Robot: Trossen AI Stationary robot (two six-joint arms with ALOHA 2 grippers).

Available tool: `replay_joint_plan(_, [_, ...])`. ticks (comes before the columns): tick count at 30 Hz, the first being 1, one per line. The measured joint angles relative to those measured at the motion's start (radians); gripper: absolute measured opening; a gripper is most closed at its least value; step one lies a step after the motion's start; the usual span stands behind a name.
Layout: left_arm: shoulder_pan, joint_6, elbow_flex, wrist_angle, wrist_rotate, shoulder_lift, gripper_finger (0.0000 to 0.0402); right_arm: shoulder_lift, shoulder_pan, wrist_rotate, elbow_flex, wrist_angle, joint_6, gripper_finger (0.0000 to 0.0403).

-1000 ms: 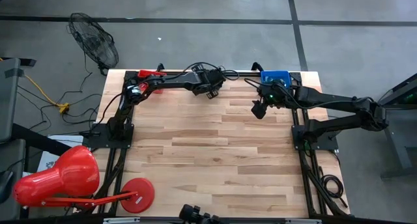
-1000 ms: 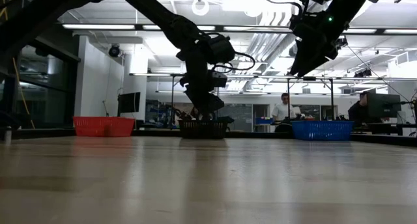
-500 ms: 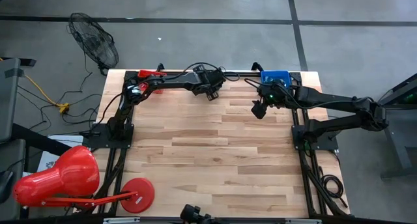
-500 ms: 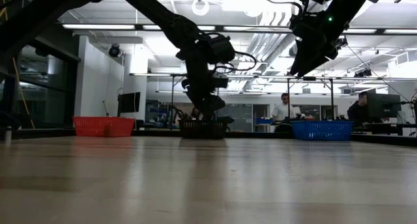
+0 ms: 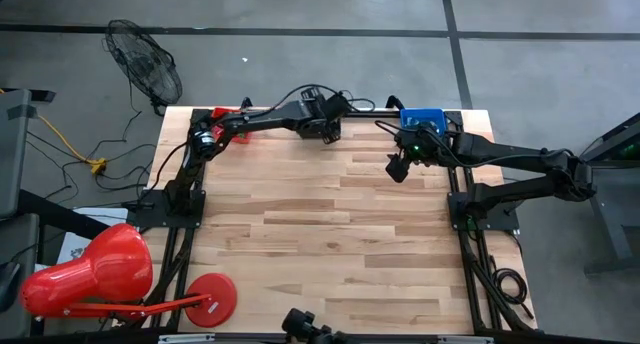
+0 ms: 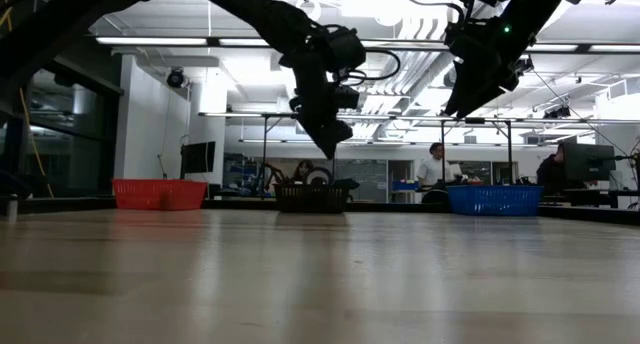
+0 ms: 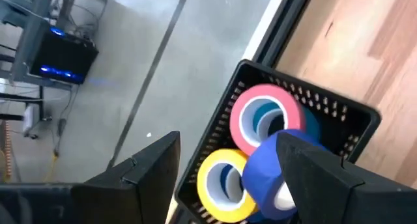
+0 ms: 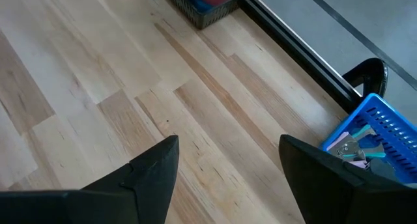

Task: Pick and place Stapler, Stapler remover, tape
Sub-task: Put the blue tape into the black bin

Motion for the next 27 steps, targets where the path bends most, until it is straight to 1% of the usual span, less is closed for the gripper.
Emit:
replay_joint_plan(6, [0.018, -0.109, 0.006, -0.022, 0.047, 0.0, 0.0247, 0.0, 0.0, 0.006, 0.0, 0.0, 0.0, 0.0256])
replay_joint_plan(8, [0.025, -0.159, 0.007, -0.029, 0.058, 0.0, 0.0236, 0.0, 0.0, 0.006, 0.0, 0.0, 0.0, 0.0256])
replay_joint_plan(10, [0.031, -0.197, 0.007, -0.028, 0.081, 0.0, 0.0213, 0.0, 0.0, 0.006, 0.0, 0.0, 0.0, 0.0256])
replay_joint_plan(12, [0.037, -0.216, 0.007, -0.02, 0.089, 0.0, 0.0179, 0.0, 0.0, 0.006, 0.0, 0.001, 0.0, 0.0256])
replay_joint_plan(15, [0.037, -0.219, 0.007, -0.014, 0.085, 0.0, 0.0111, 0.0, 0.0, 0.011, 0.0, 0.001, 0.0, 0.0256])
replay_joint_plan(18, [0.036, -0.219, -0.002, -0.002, 0.078, 0.0, 0.0033, 0.0, 0.0, 0.018, 0.0, 0.001, 0.0, 0.0256])
replay_joint_plan(19, [0.036, -0.223, -0.011, 0.008, 0.078, 0.0, 0.0018, 0.0, 0.0, 0.018, 0.0, 0.001, 0.0, 0.0256])
replay_joint_plan(20, [0.036, -0.236, -0.021, 0.008, 0.082, 0.0, 0.001, 0.0, 0.0, 0.018, 0.0, 0.001, 0.0, 0.0256])
replay_joint_plan(24, [0.036, -0.281, -0.07, 0.002, 0.085, 0.002, 0.0018, 0.0, 0.0, 0.018, 0.0, 0.001, 0.0, 0.0256])
replay_joint_plan(27, [0.039, -0.313, -0.118, 0.01, 0.089, 0.002, 0.0004, 0.0, 0.0, 0.018, 0.0, 0.001, 0.0, 0.0256])
